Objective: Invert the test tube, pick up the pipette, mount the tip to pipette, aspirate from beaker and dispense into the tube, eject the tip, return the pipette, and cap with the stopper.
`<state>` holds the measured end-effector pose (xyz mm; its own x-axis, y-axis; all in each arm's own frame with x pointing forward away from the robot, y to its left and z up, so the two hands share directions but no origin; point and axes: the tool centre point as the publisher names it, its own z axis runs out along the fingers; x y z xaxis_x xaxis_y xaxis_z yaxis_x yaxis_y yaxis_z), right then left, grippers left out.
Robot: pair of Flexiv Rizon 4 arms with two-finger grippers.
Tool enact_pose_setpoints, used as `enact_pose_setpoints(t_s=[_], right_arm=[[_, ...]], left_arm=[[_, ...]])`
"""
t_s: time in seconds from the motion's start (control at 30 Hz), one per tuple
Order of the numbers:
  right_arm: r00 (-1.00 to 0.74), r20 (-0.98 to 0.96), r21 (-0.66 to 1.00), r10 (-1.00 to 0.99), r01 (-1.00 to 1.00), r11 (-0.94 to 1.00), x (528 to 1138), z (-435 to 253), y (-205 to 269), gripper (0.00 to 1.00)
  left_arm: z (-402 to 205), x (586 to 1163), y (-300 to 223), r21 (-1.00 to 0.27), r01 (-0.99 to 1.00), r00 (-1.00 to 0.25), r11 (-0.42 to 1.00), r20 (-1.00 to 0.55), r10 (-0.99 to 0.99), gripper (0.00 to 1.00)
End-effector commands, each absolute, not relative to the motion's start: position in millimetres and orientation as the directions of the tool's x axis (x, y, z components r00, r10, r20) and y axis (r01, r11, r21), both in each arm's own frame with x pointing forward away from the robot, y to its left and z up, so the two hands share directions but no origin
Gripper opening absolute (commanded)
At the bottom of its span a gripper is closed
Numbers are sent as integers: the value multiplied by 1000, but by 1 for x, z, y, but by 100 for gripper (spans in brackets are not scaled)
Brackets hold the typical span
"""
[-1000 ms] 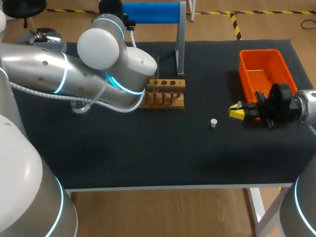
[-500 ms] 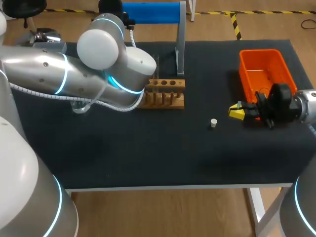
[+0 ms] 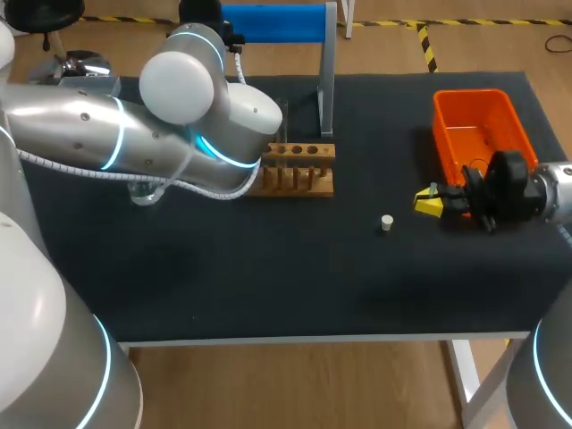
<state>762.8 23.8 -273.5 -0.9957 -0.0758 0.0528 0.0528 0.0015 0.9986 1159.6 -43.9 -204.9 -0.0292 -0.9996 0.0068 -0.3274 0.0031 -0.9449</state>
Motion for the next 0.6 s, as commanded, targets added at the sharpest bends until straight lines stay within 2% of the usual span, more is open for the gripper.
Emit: enact_pose_setpoints(t_s=[0.03, 0.6], right_arm=[[-996, 52, 999, -76, 52, 2, 762, -273, 23, 0], [-996, 52, 999, -76, 52, 2, 762, -273, 23, 0]], left_arm=[[-206, 1163, -46, -944, -330, -26, 4, 4, -1000, 48], [-210, 1166, -47, -942, -336, -27, 6, 3, -1000, 48]])
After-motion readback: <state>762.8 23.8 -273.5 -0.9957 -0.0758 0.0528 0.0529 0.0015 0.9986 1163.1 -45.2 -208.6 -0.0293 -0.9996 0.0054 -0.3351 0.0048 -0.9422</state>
